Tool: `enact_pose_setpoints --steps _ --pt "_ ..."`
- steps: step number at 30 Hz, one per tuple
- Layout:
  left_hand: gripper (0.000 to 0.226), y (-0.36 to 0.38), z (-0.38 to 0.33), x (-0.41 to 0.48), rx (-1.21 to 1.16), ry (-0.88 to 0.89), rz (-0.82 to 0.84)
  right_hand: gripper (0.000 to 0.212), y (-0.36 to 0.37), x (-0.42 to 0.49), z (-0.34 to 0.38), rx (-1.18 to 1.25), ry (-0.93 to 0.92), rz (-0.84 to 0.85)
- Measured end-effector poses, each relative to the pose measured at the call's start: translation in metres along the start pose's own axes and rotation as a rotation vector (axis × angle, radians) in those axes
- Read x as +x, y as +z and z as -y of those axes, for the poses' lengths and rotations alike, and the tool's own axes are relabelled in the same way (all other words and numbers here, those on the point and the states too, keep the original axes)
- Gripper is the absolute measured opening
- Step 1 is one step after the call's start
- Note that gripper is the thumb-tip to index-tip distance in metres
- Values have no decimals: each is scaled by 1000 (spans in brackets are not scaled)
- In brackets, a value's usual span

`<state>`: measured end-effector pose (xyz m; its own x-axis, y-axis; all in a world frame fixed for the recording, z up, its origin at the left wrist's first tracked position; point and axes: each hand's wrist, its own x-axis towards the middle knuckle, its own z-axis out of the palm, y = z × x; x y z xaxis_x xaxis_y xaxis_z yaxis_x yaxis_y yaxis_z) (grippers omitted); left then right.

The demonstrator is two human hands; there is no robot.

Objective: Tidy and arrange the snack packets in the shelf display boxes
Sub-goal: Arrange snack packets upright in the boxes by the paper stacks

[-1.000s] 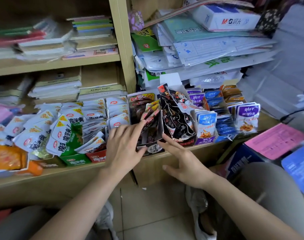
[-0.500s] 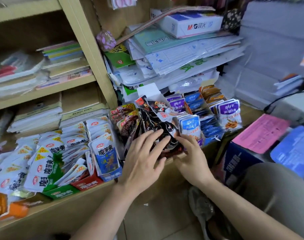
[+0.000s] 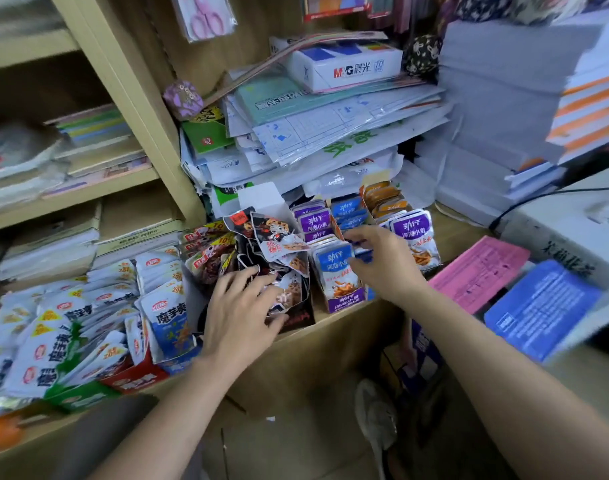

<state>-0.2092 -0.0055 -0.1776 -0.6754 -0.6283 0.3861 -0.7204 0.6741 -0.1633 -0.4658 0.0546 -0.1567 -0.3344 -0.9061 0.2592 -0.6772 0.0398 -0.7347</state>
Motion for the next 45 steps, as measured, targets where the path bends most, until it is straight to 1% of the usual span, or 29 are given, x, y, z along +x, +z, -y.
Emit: enact_pose_setpoints --steps 2,4,6,7,9,13,15,17,20,23,26,28,32,34,37,39,41,43,45 --pt "42 -6 -14 -3 -45 -31 -27 61 -2 14 -9 -106 -63 102" --pt "38 -13 -27 -3 -92 2 -120 70 -1 22 -16 -196 -95 201" --pt "32 -22 -38 7 -137 60 -166 70 -1 25 -21 -179 -109 263" --pt "31 -27 -42 15 -152 86 -146 68 -1 25 -23 -132 -111 277" --pt "39 -37 -50 38 -148 120 -53 62 -3 23 -25 -47 -96 288" --pt "64 -38 -48 79 -124 121 254 57 0 18 -25 35 -33 319" --pt "72 -33 -41 85 -106 76 348 56 2 14 -26 33 -23 316" --pt "77 -27 -29 80 -82 12 358 58 -2 11 -26 23 -23 325" --pt "79 -15 -16 68 -58 -45 298 57 -7 7 -22 8 -23 344" --pt "81 -5 -12 67 -90 -82 271 41 -7 7 -17 -28 3 267" --pt "76 -5 -10 69 -162 -91 210 25 -6 6 -9 -128 10 191" --pt "68 -5 -7 68 -223 -72 171 22 -6 5 -4 -174 15 173" --pt "49 -10 -7 66 -390 15 88 27 -9 -3 1 -230 47 169" --pt "43 -13 -8 66 -436 56 60 33 -11 -8 2 -224 40 170" --pt "35 -16 -13 68 -482 72 30 42 -14 -11 3 -208 13 205" --pt "32 -18 -18 72 -498 82 15 39 -15 -13 -2 -213 -25 224" --pt "32 -22 -22 79 -531 85 63 27 -14 -16 -13 -207 -60 220" --pt "31 -25 -25 89 -547 94 188 22 -14 -17 -22 -174 -64 210" --pt "27 -23 -27 101 -488 113 309 21 -15 -17 -29 -127 -75 211"
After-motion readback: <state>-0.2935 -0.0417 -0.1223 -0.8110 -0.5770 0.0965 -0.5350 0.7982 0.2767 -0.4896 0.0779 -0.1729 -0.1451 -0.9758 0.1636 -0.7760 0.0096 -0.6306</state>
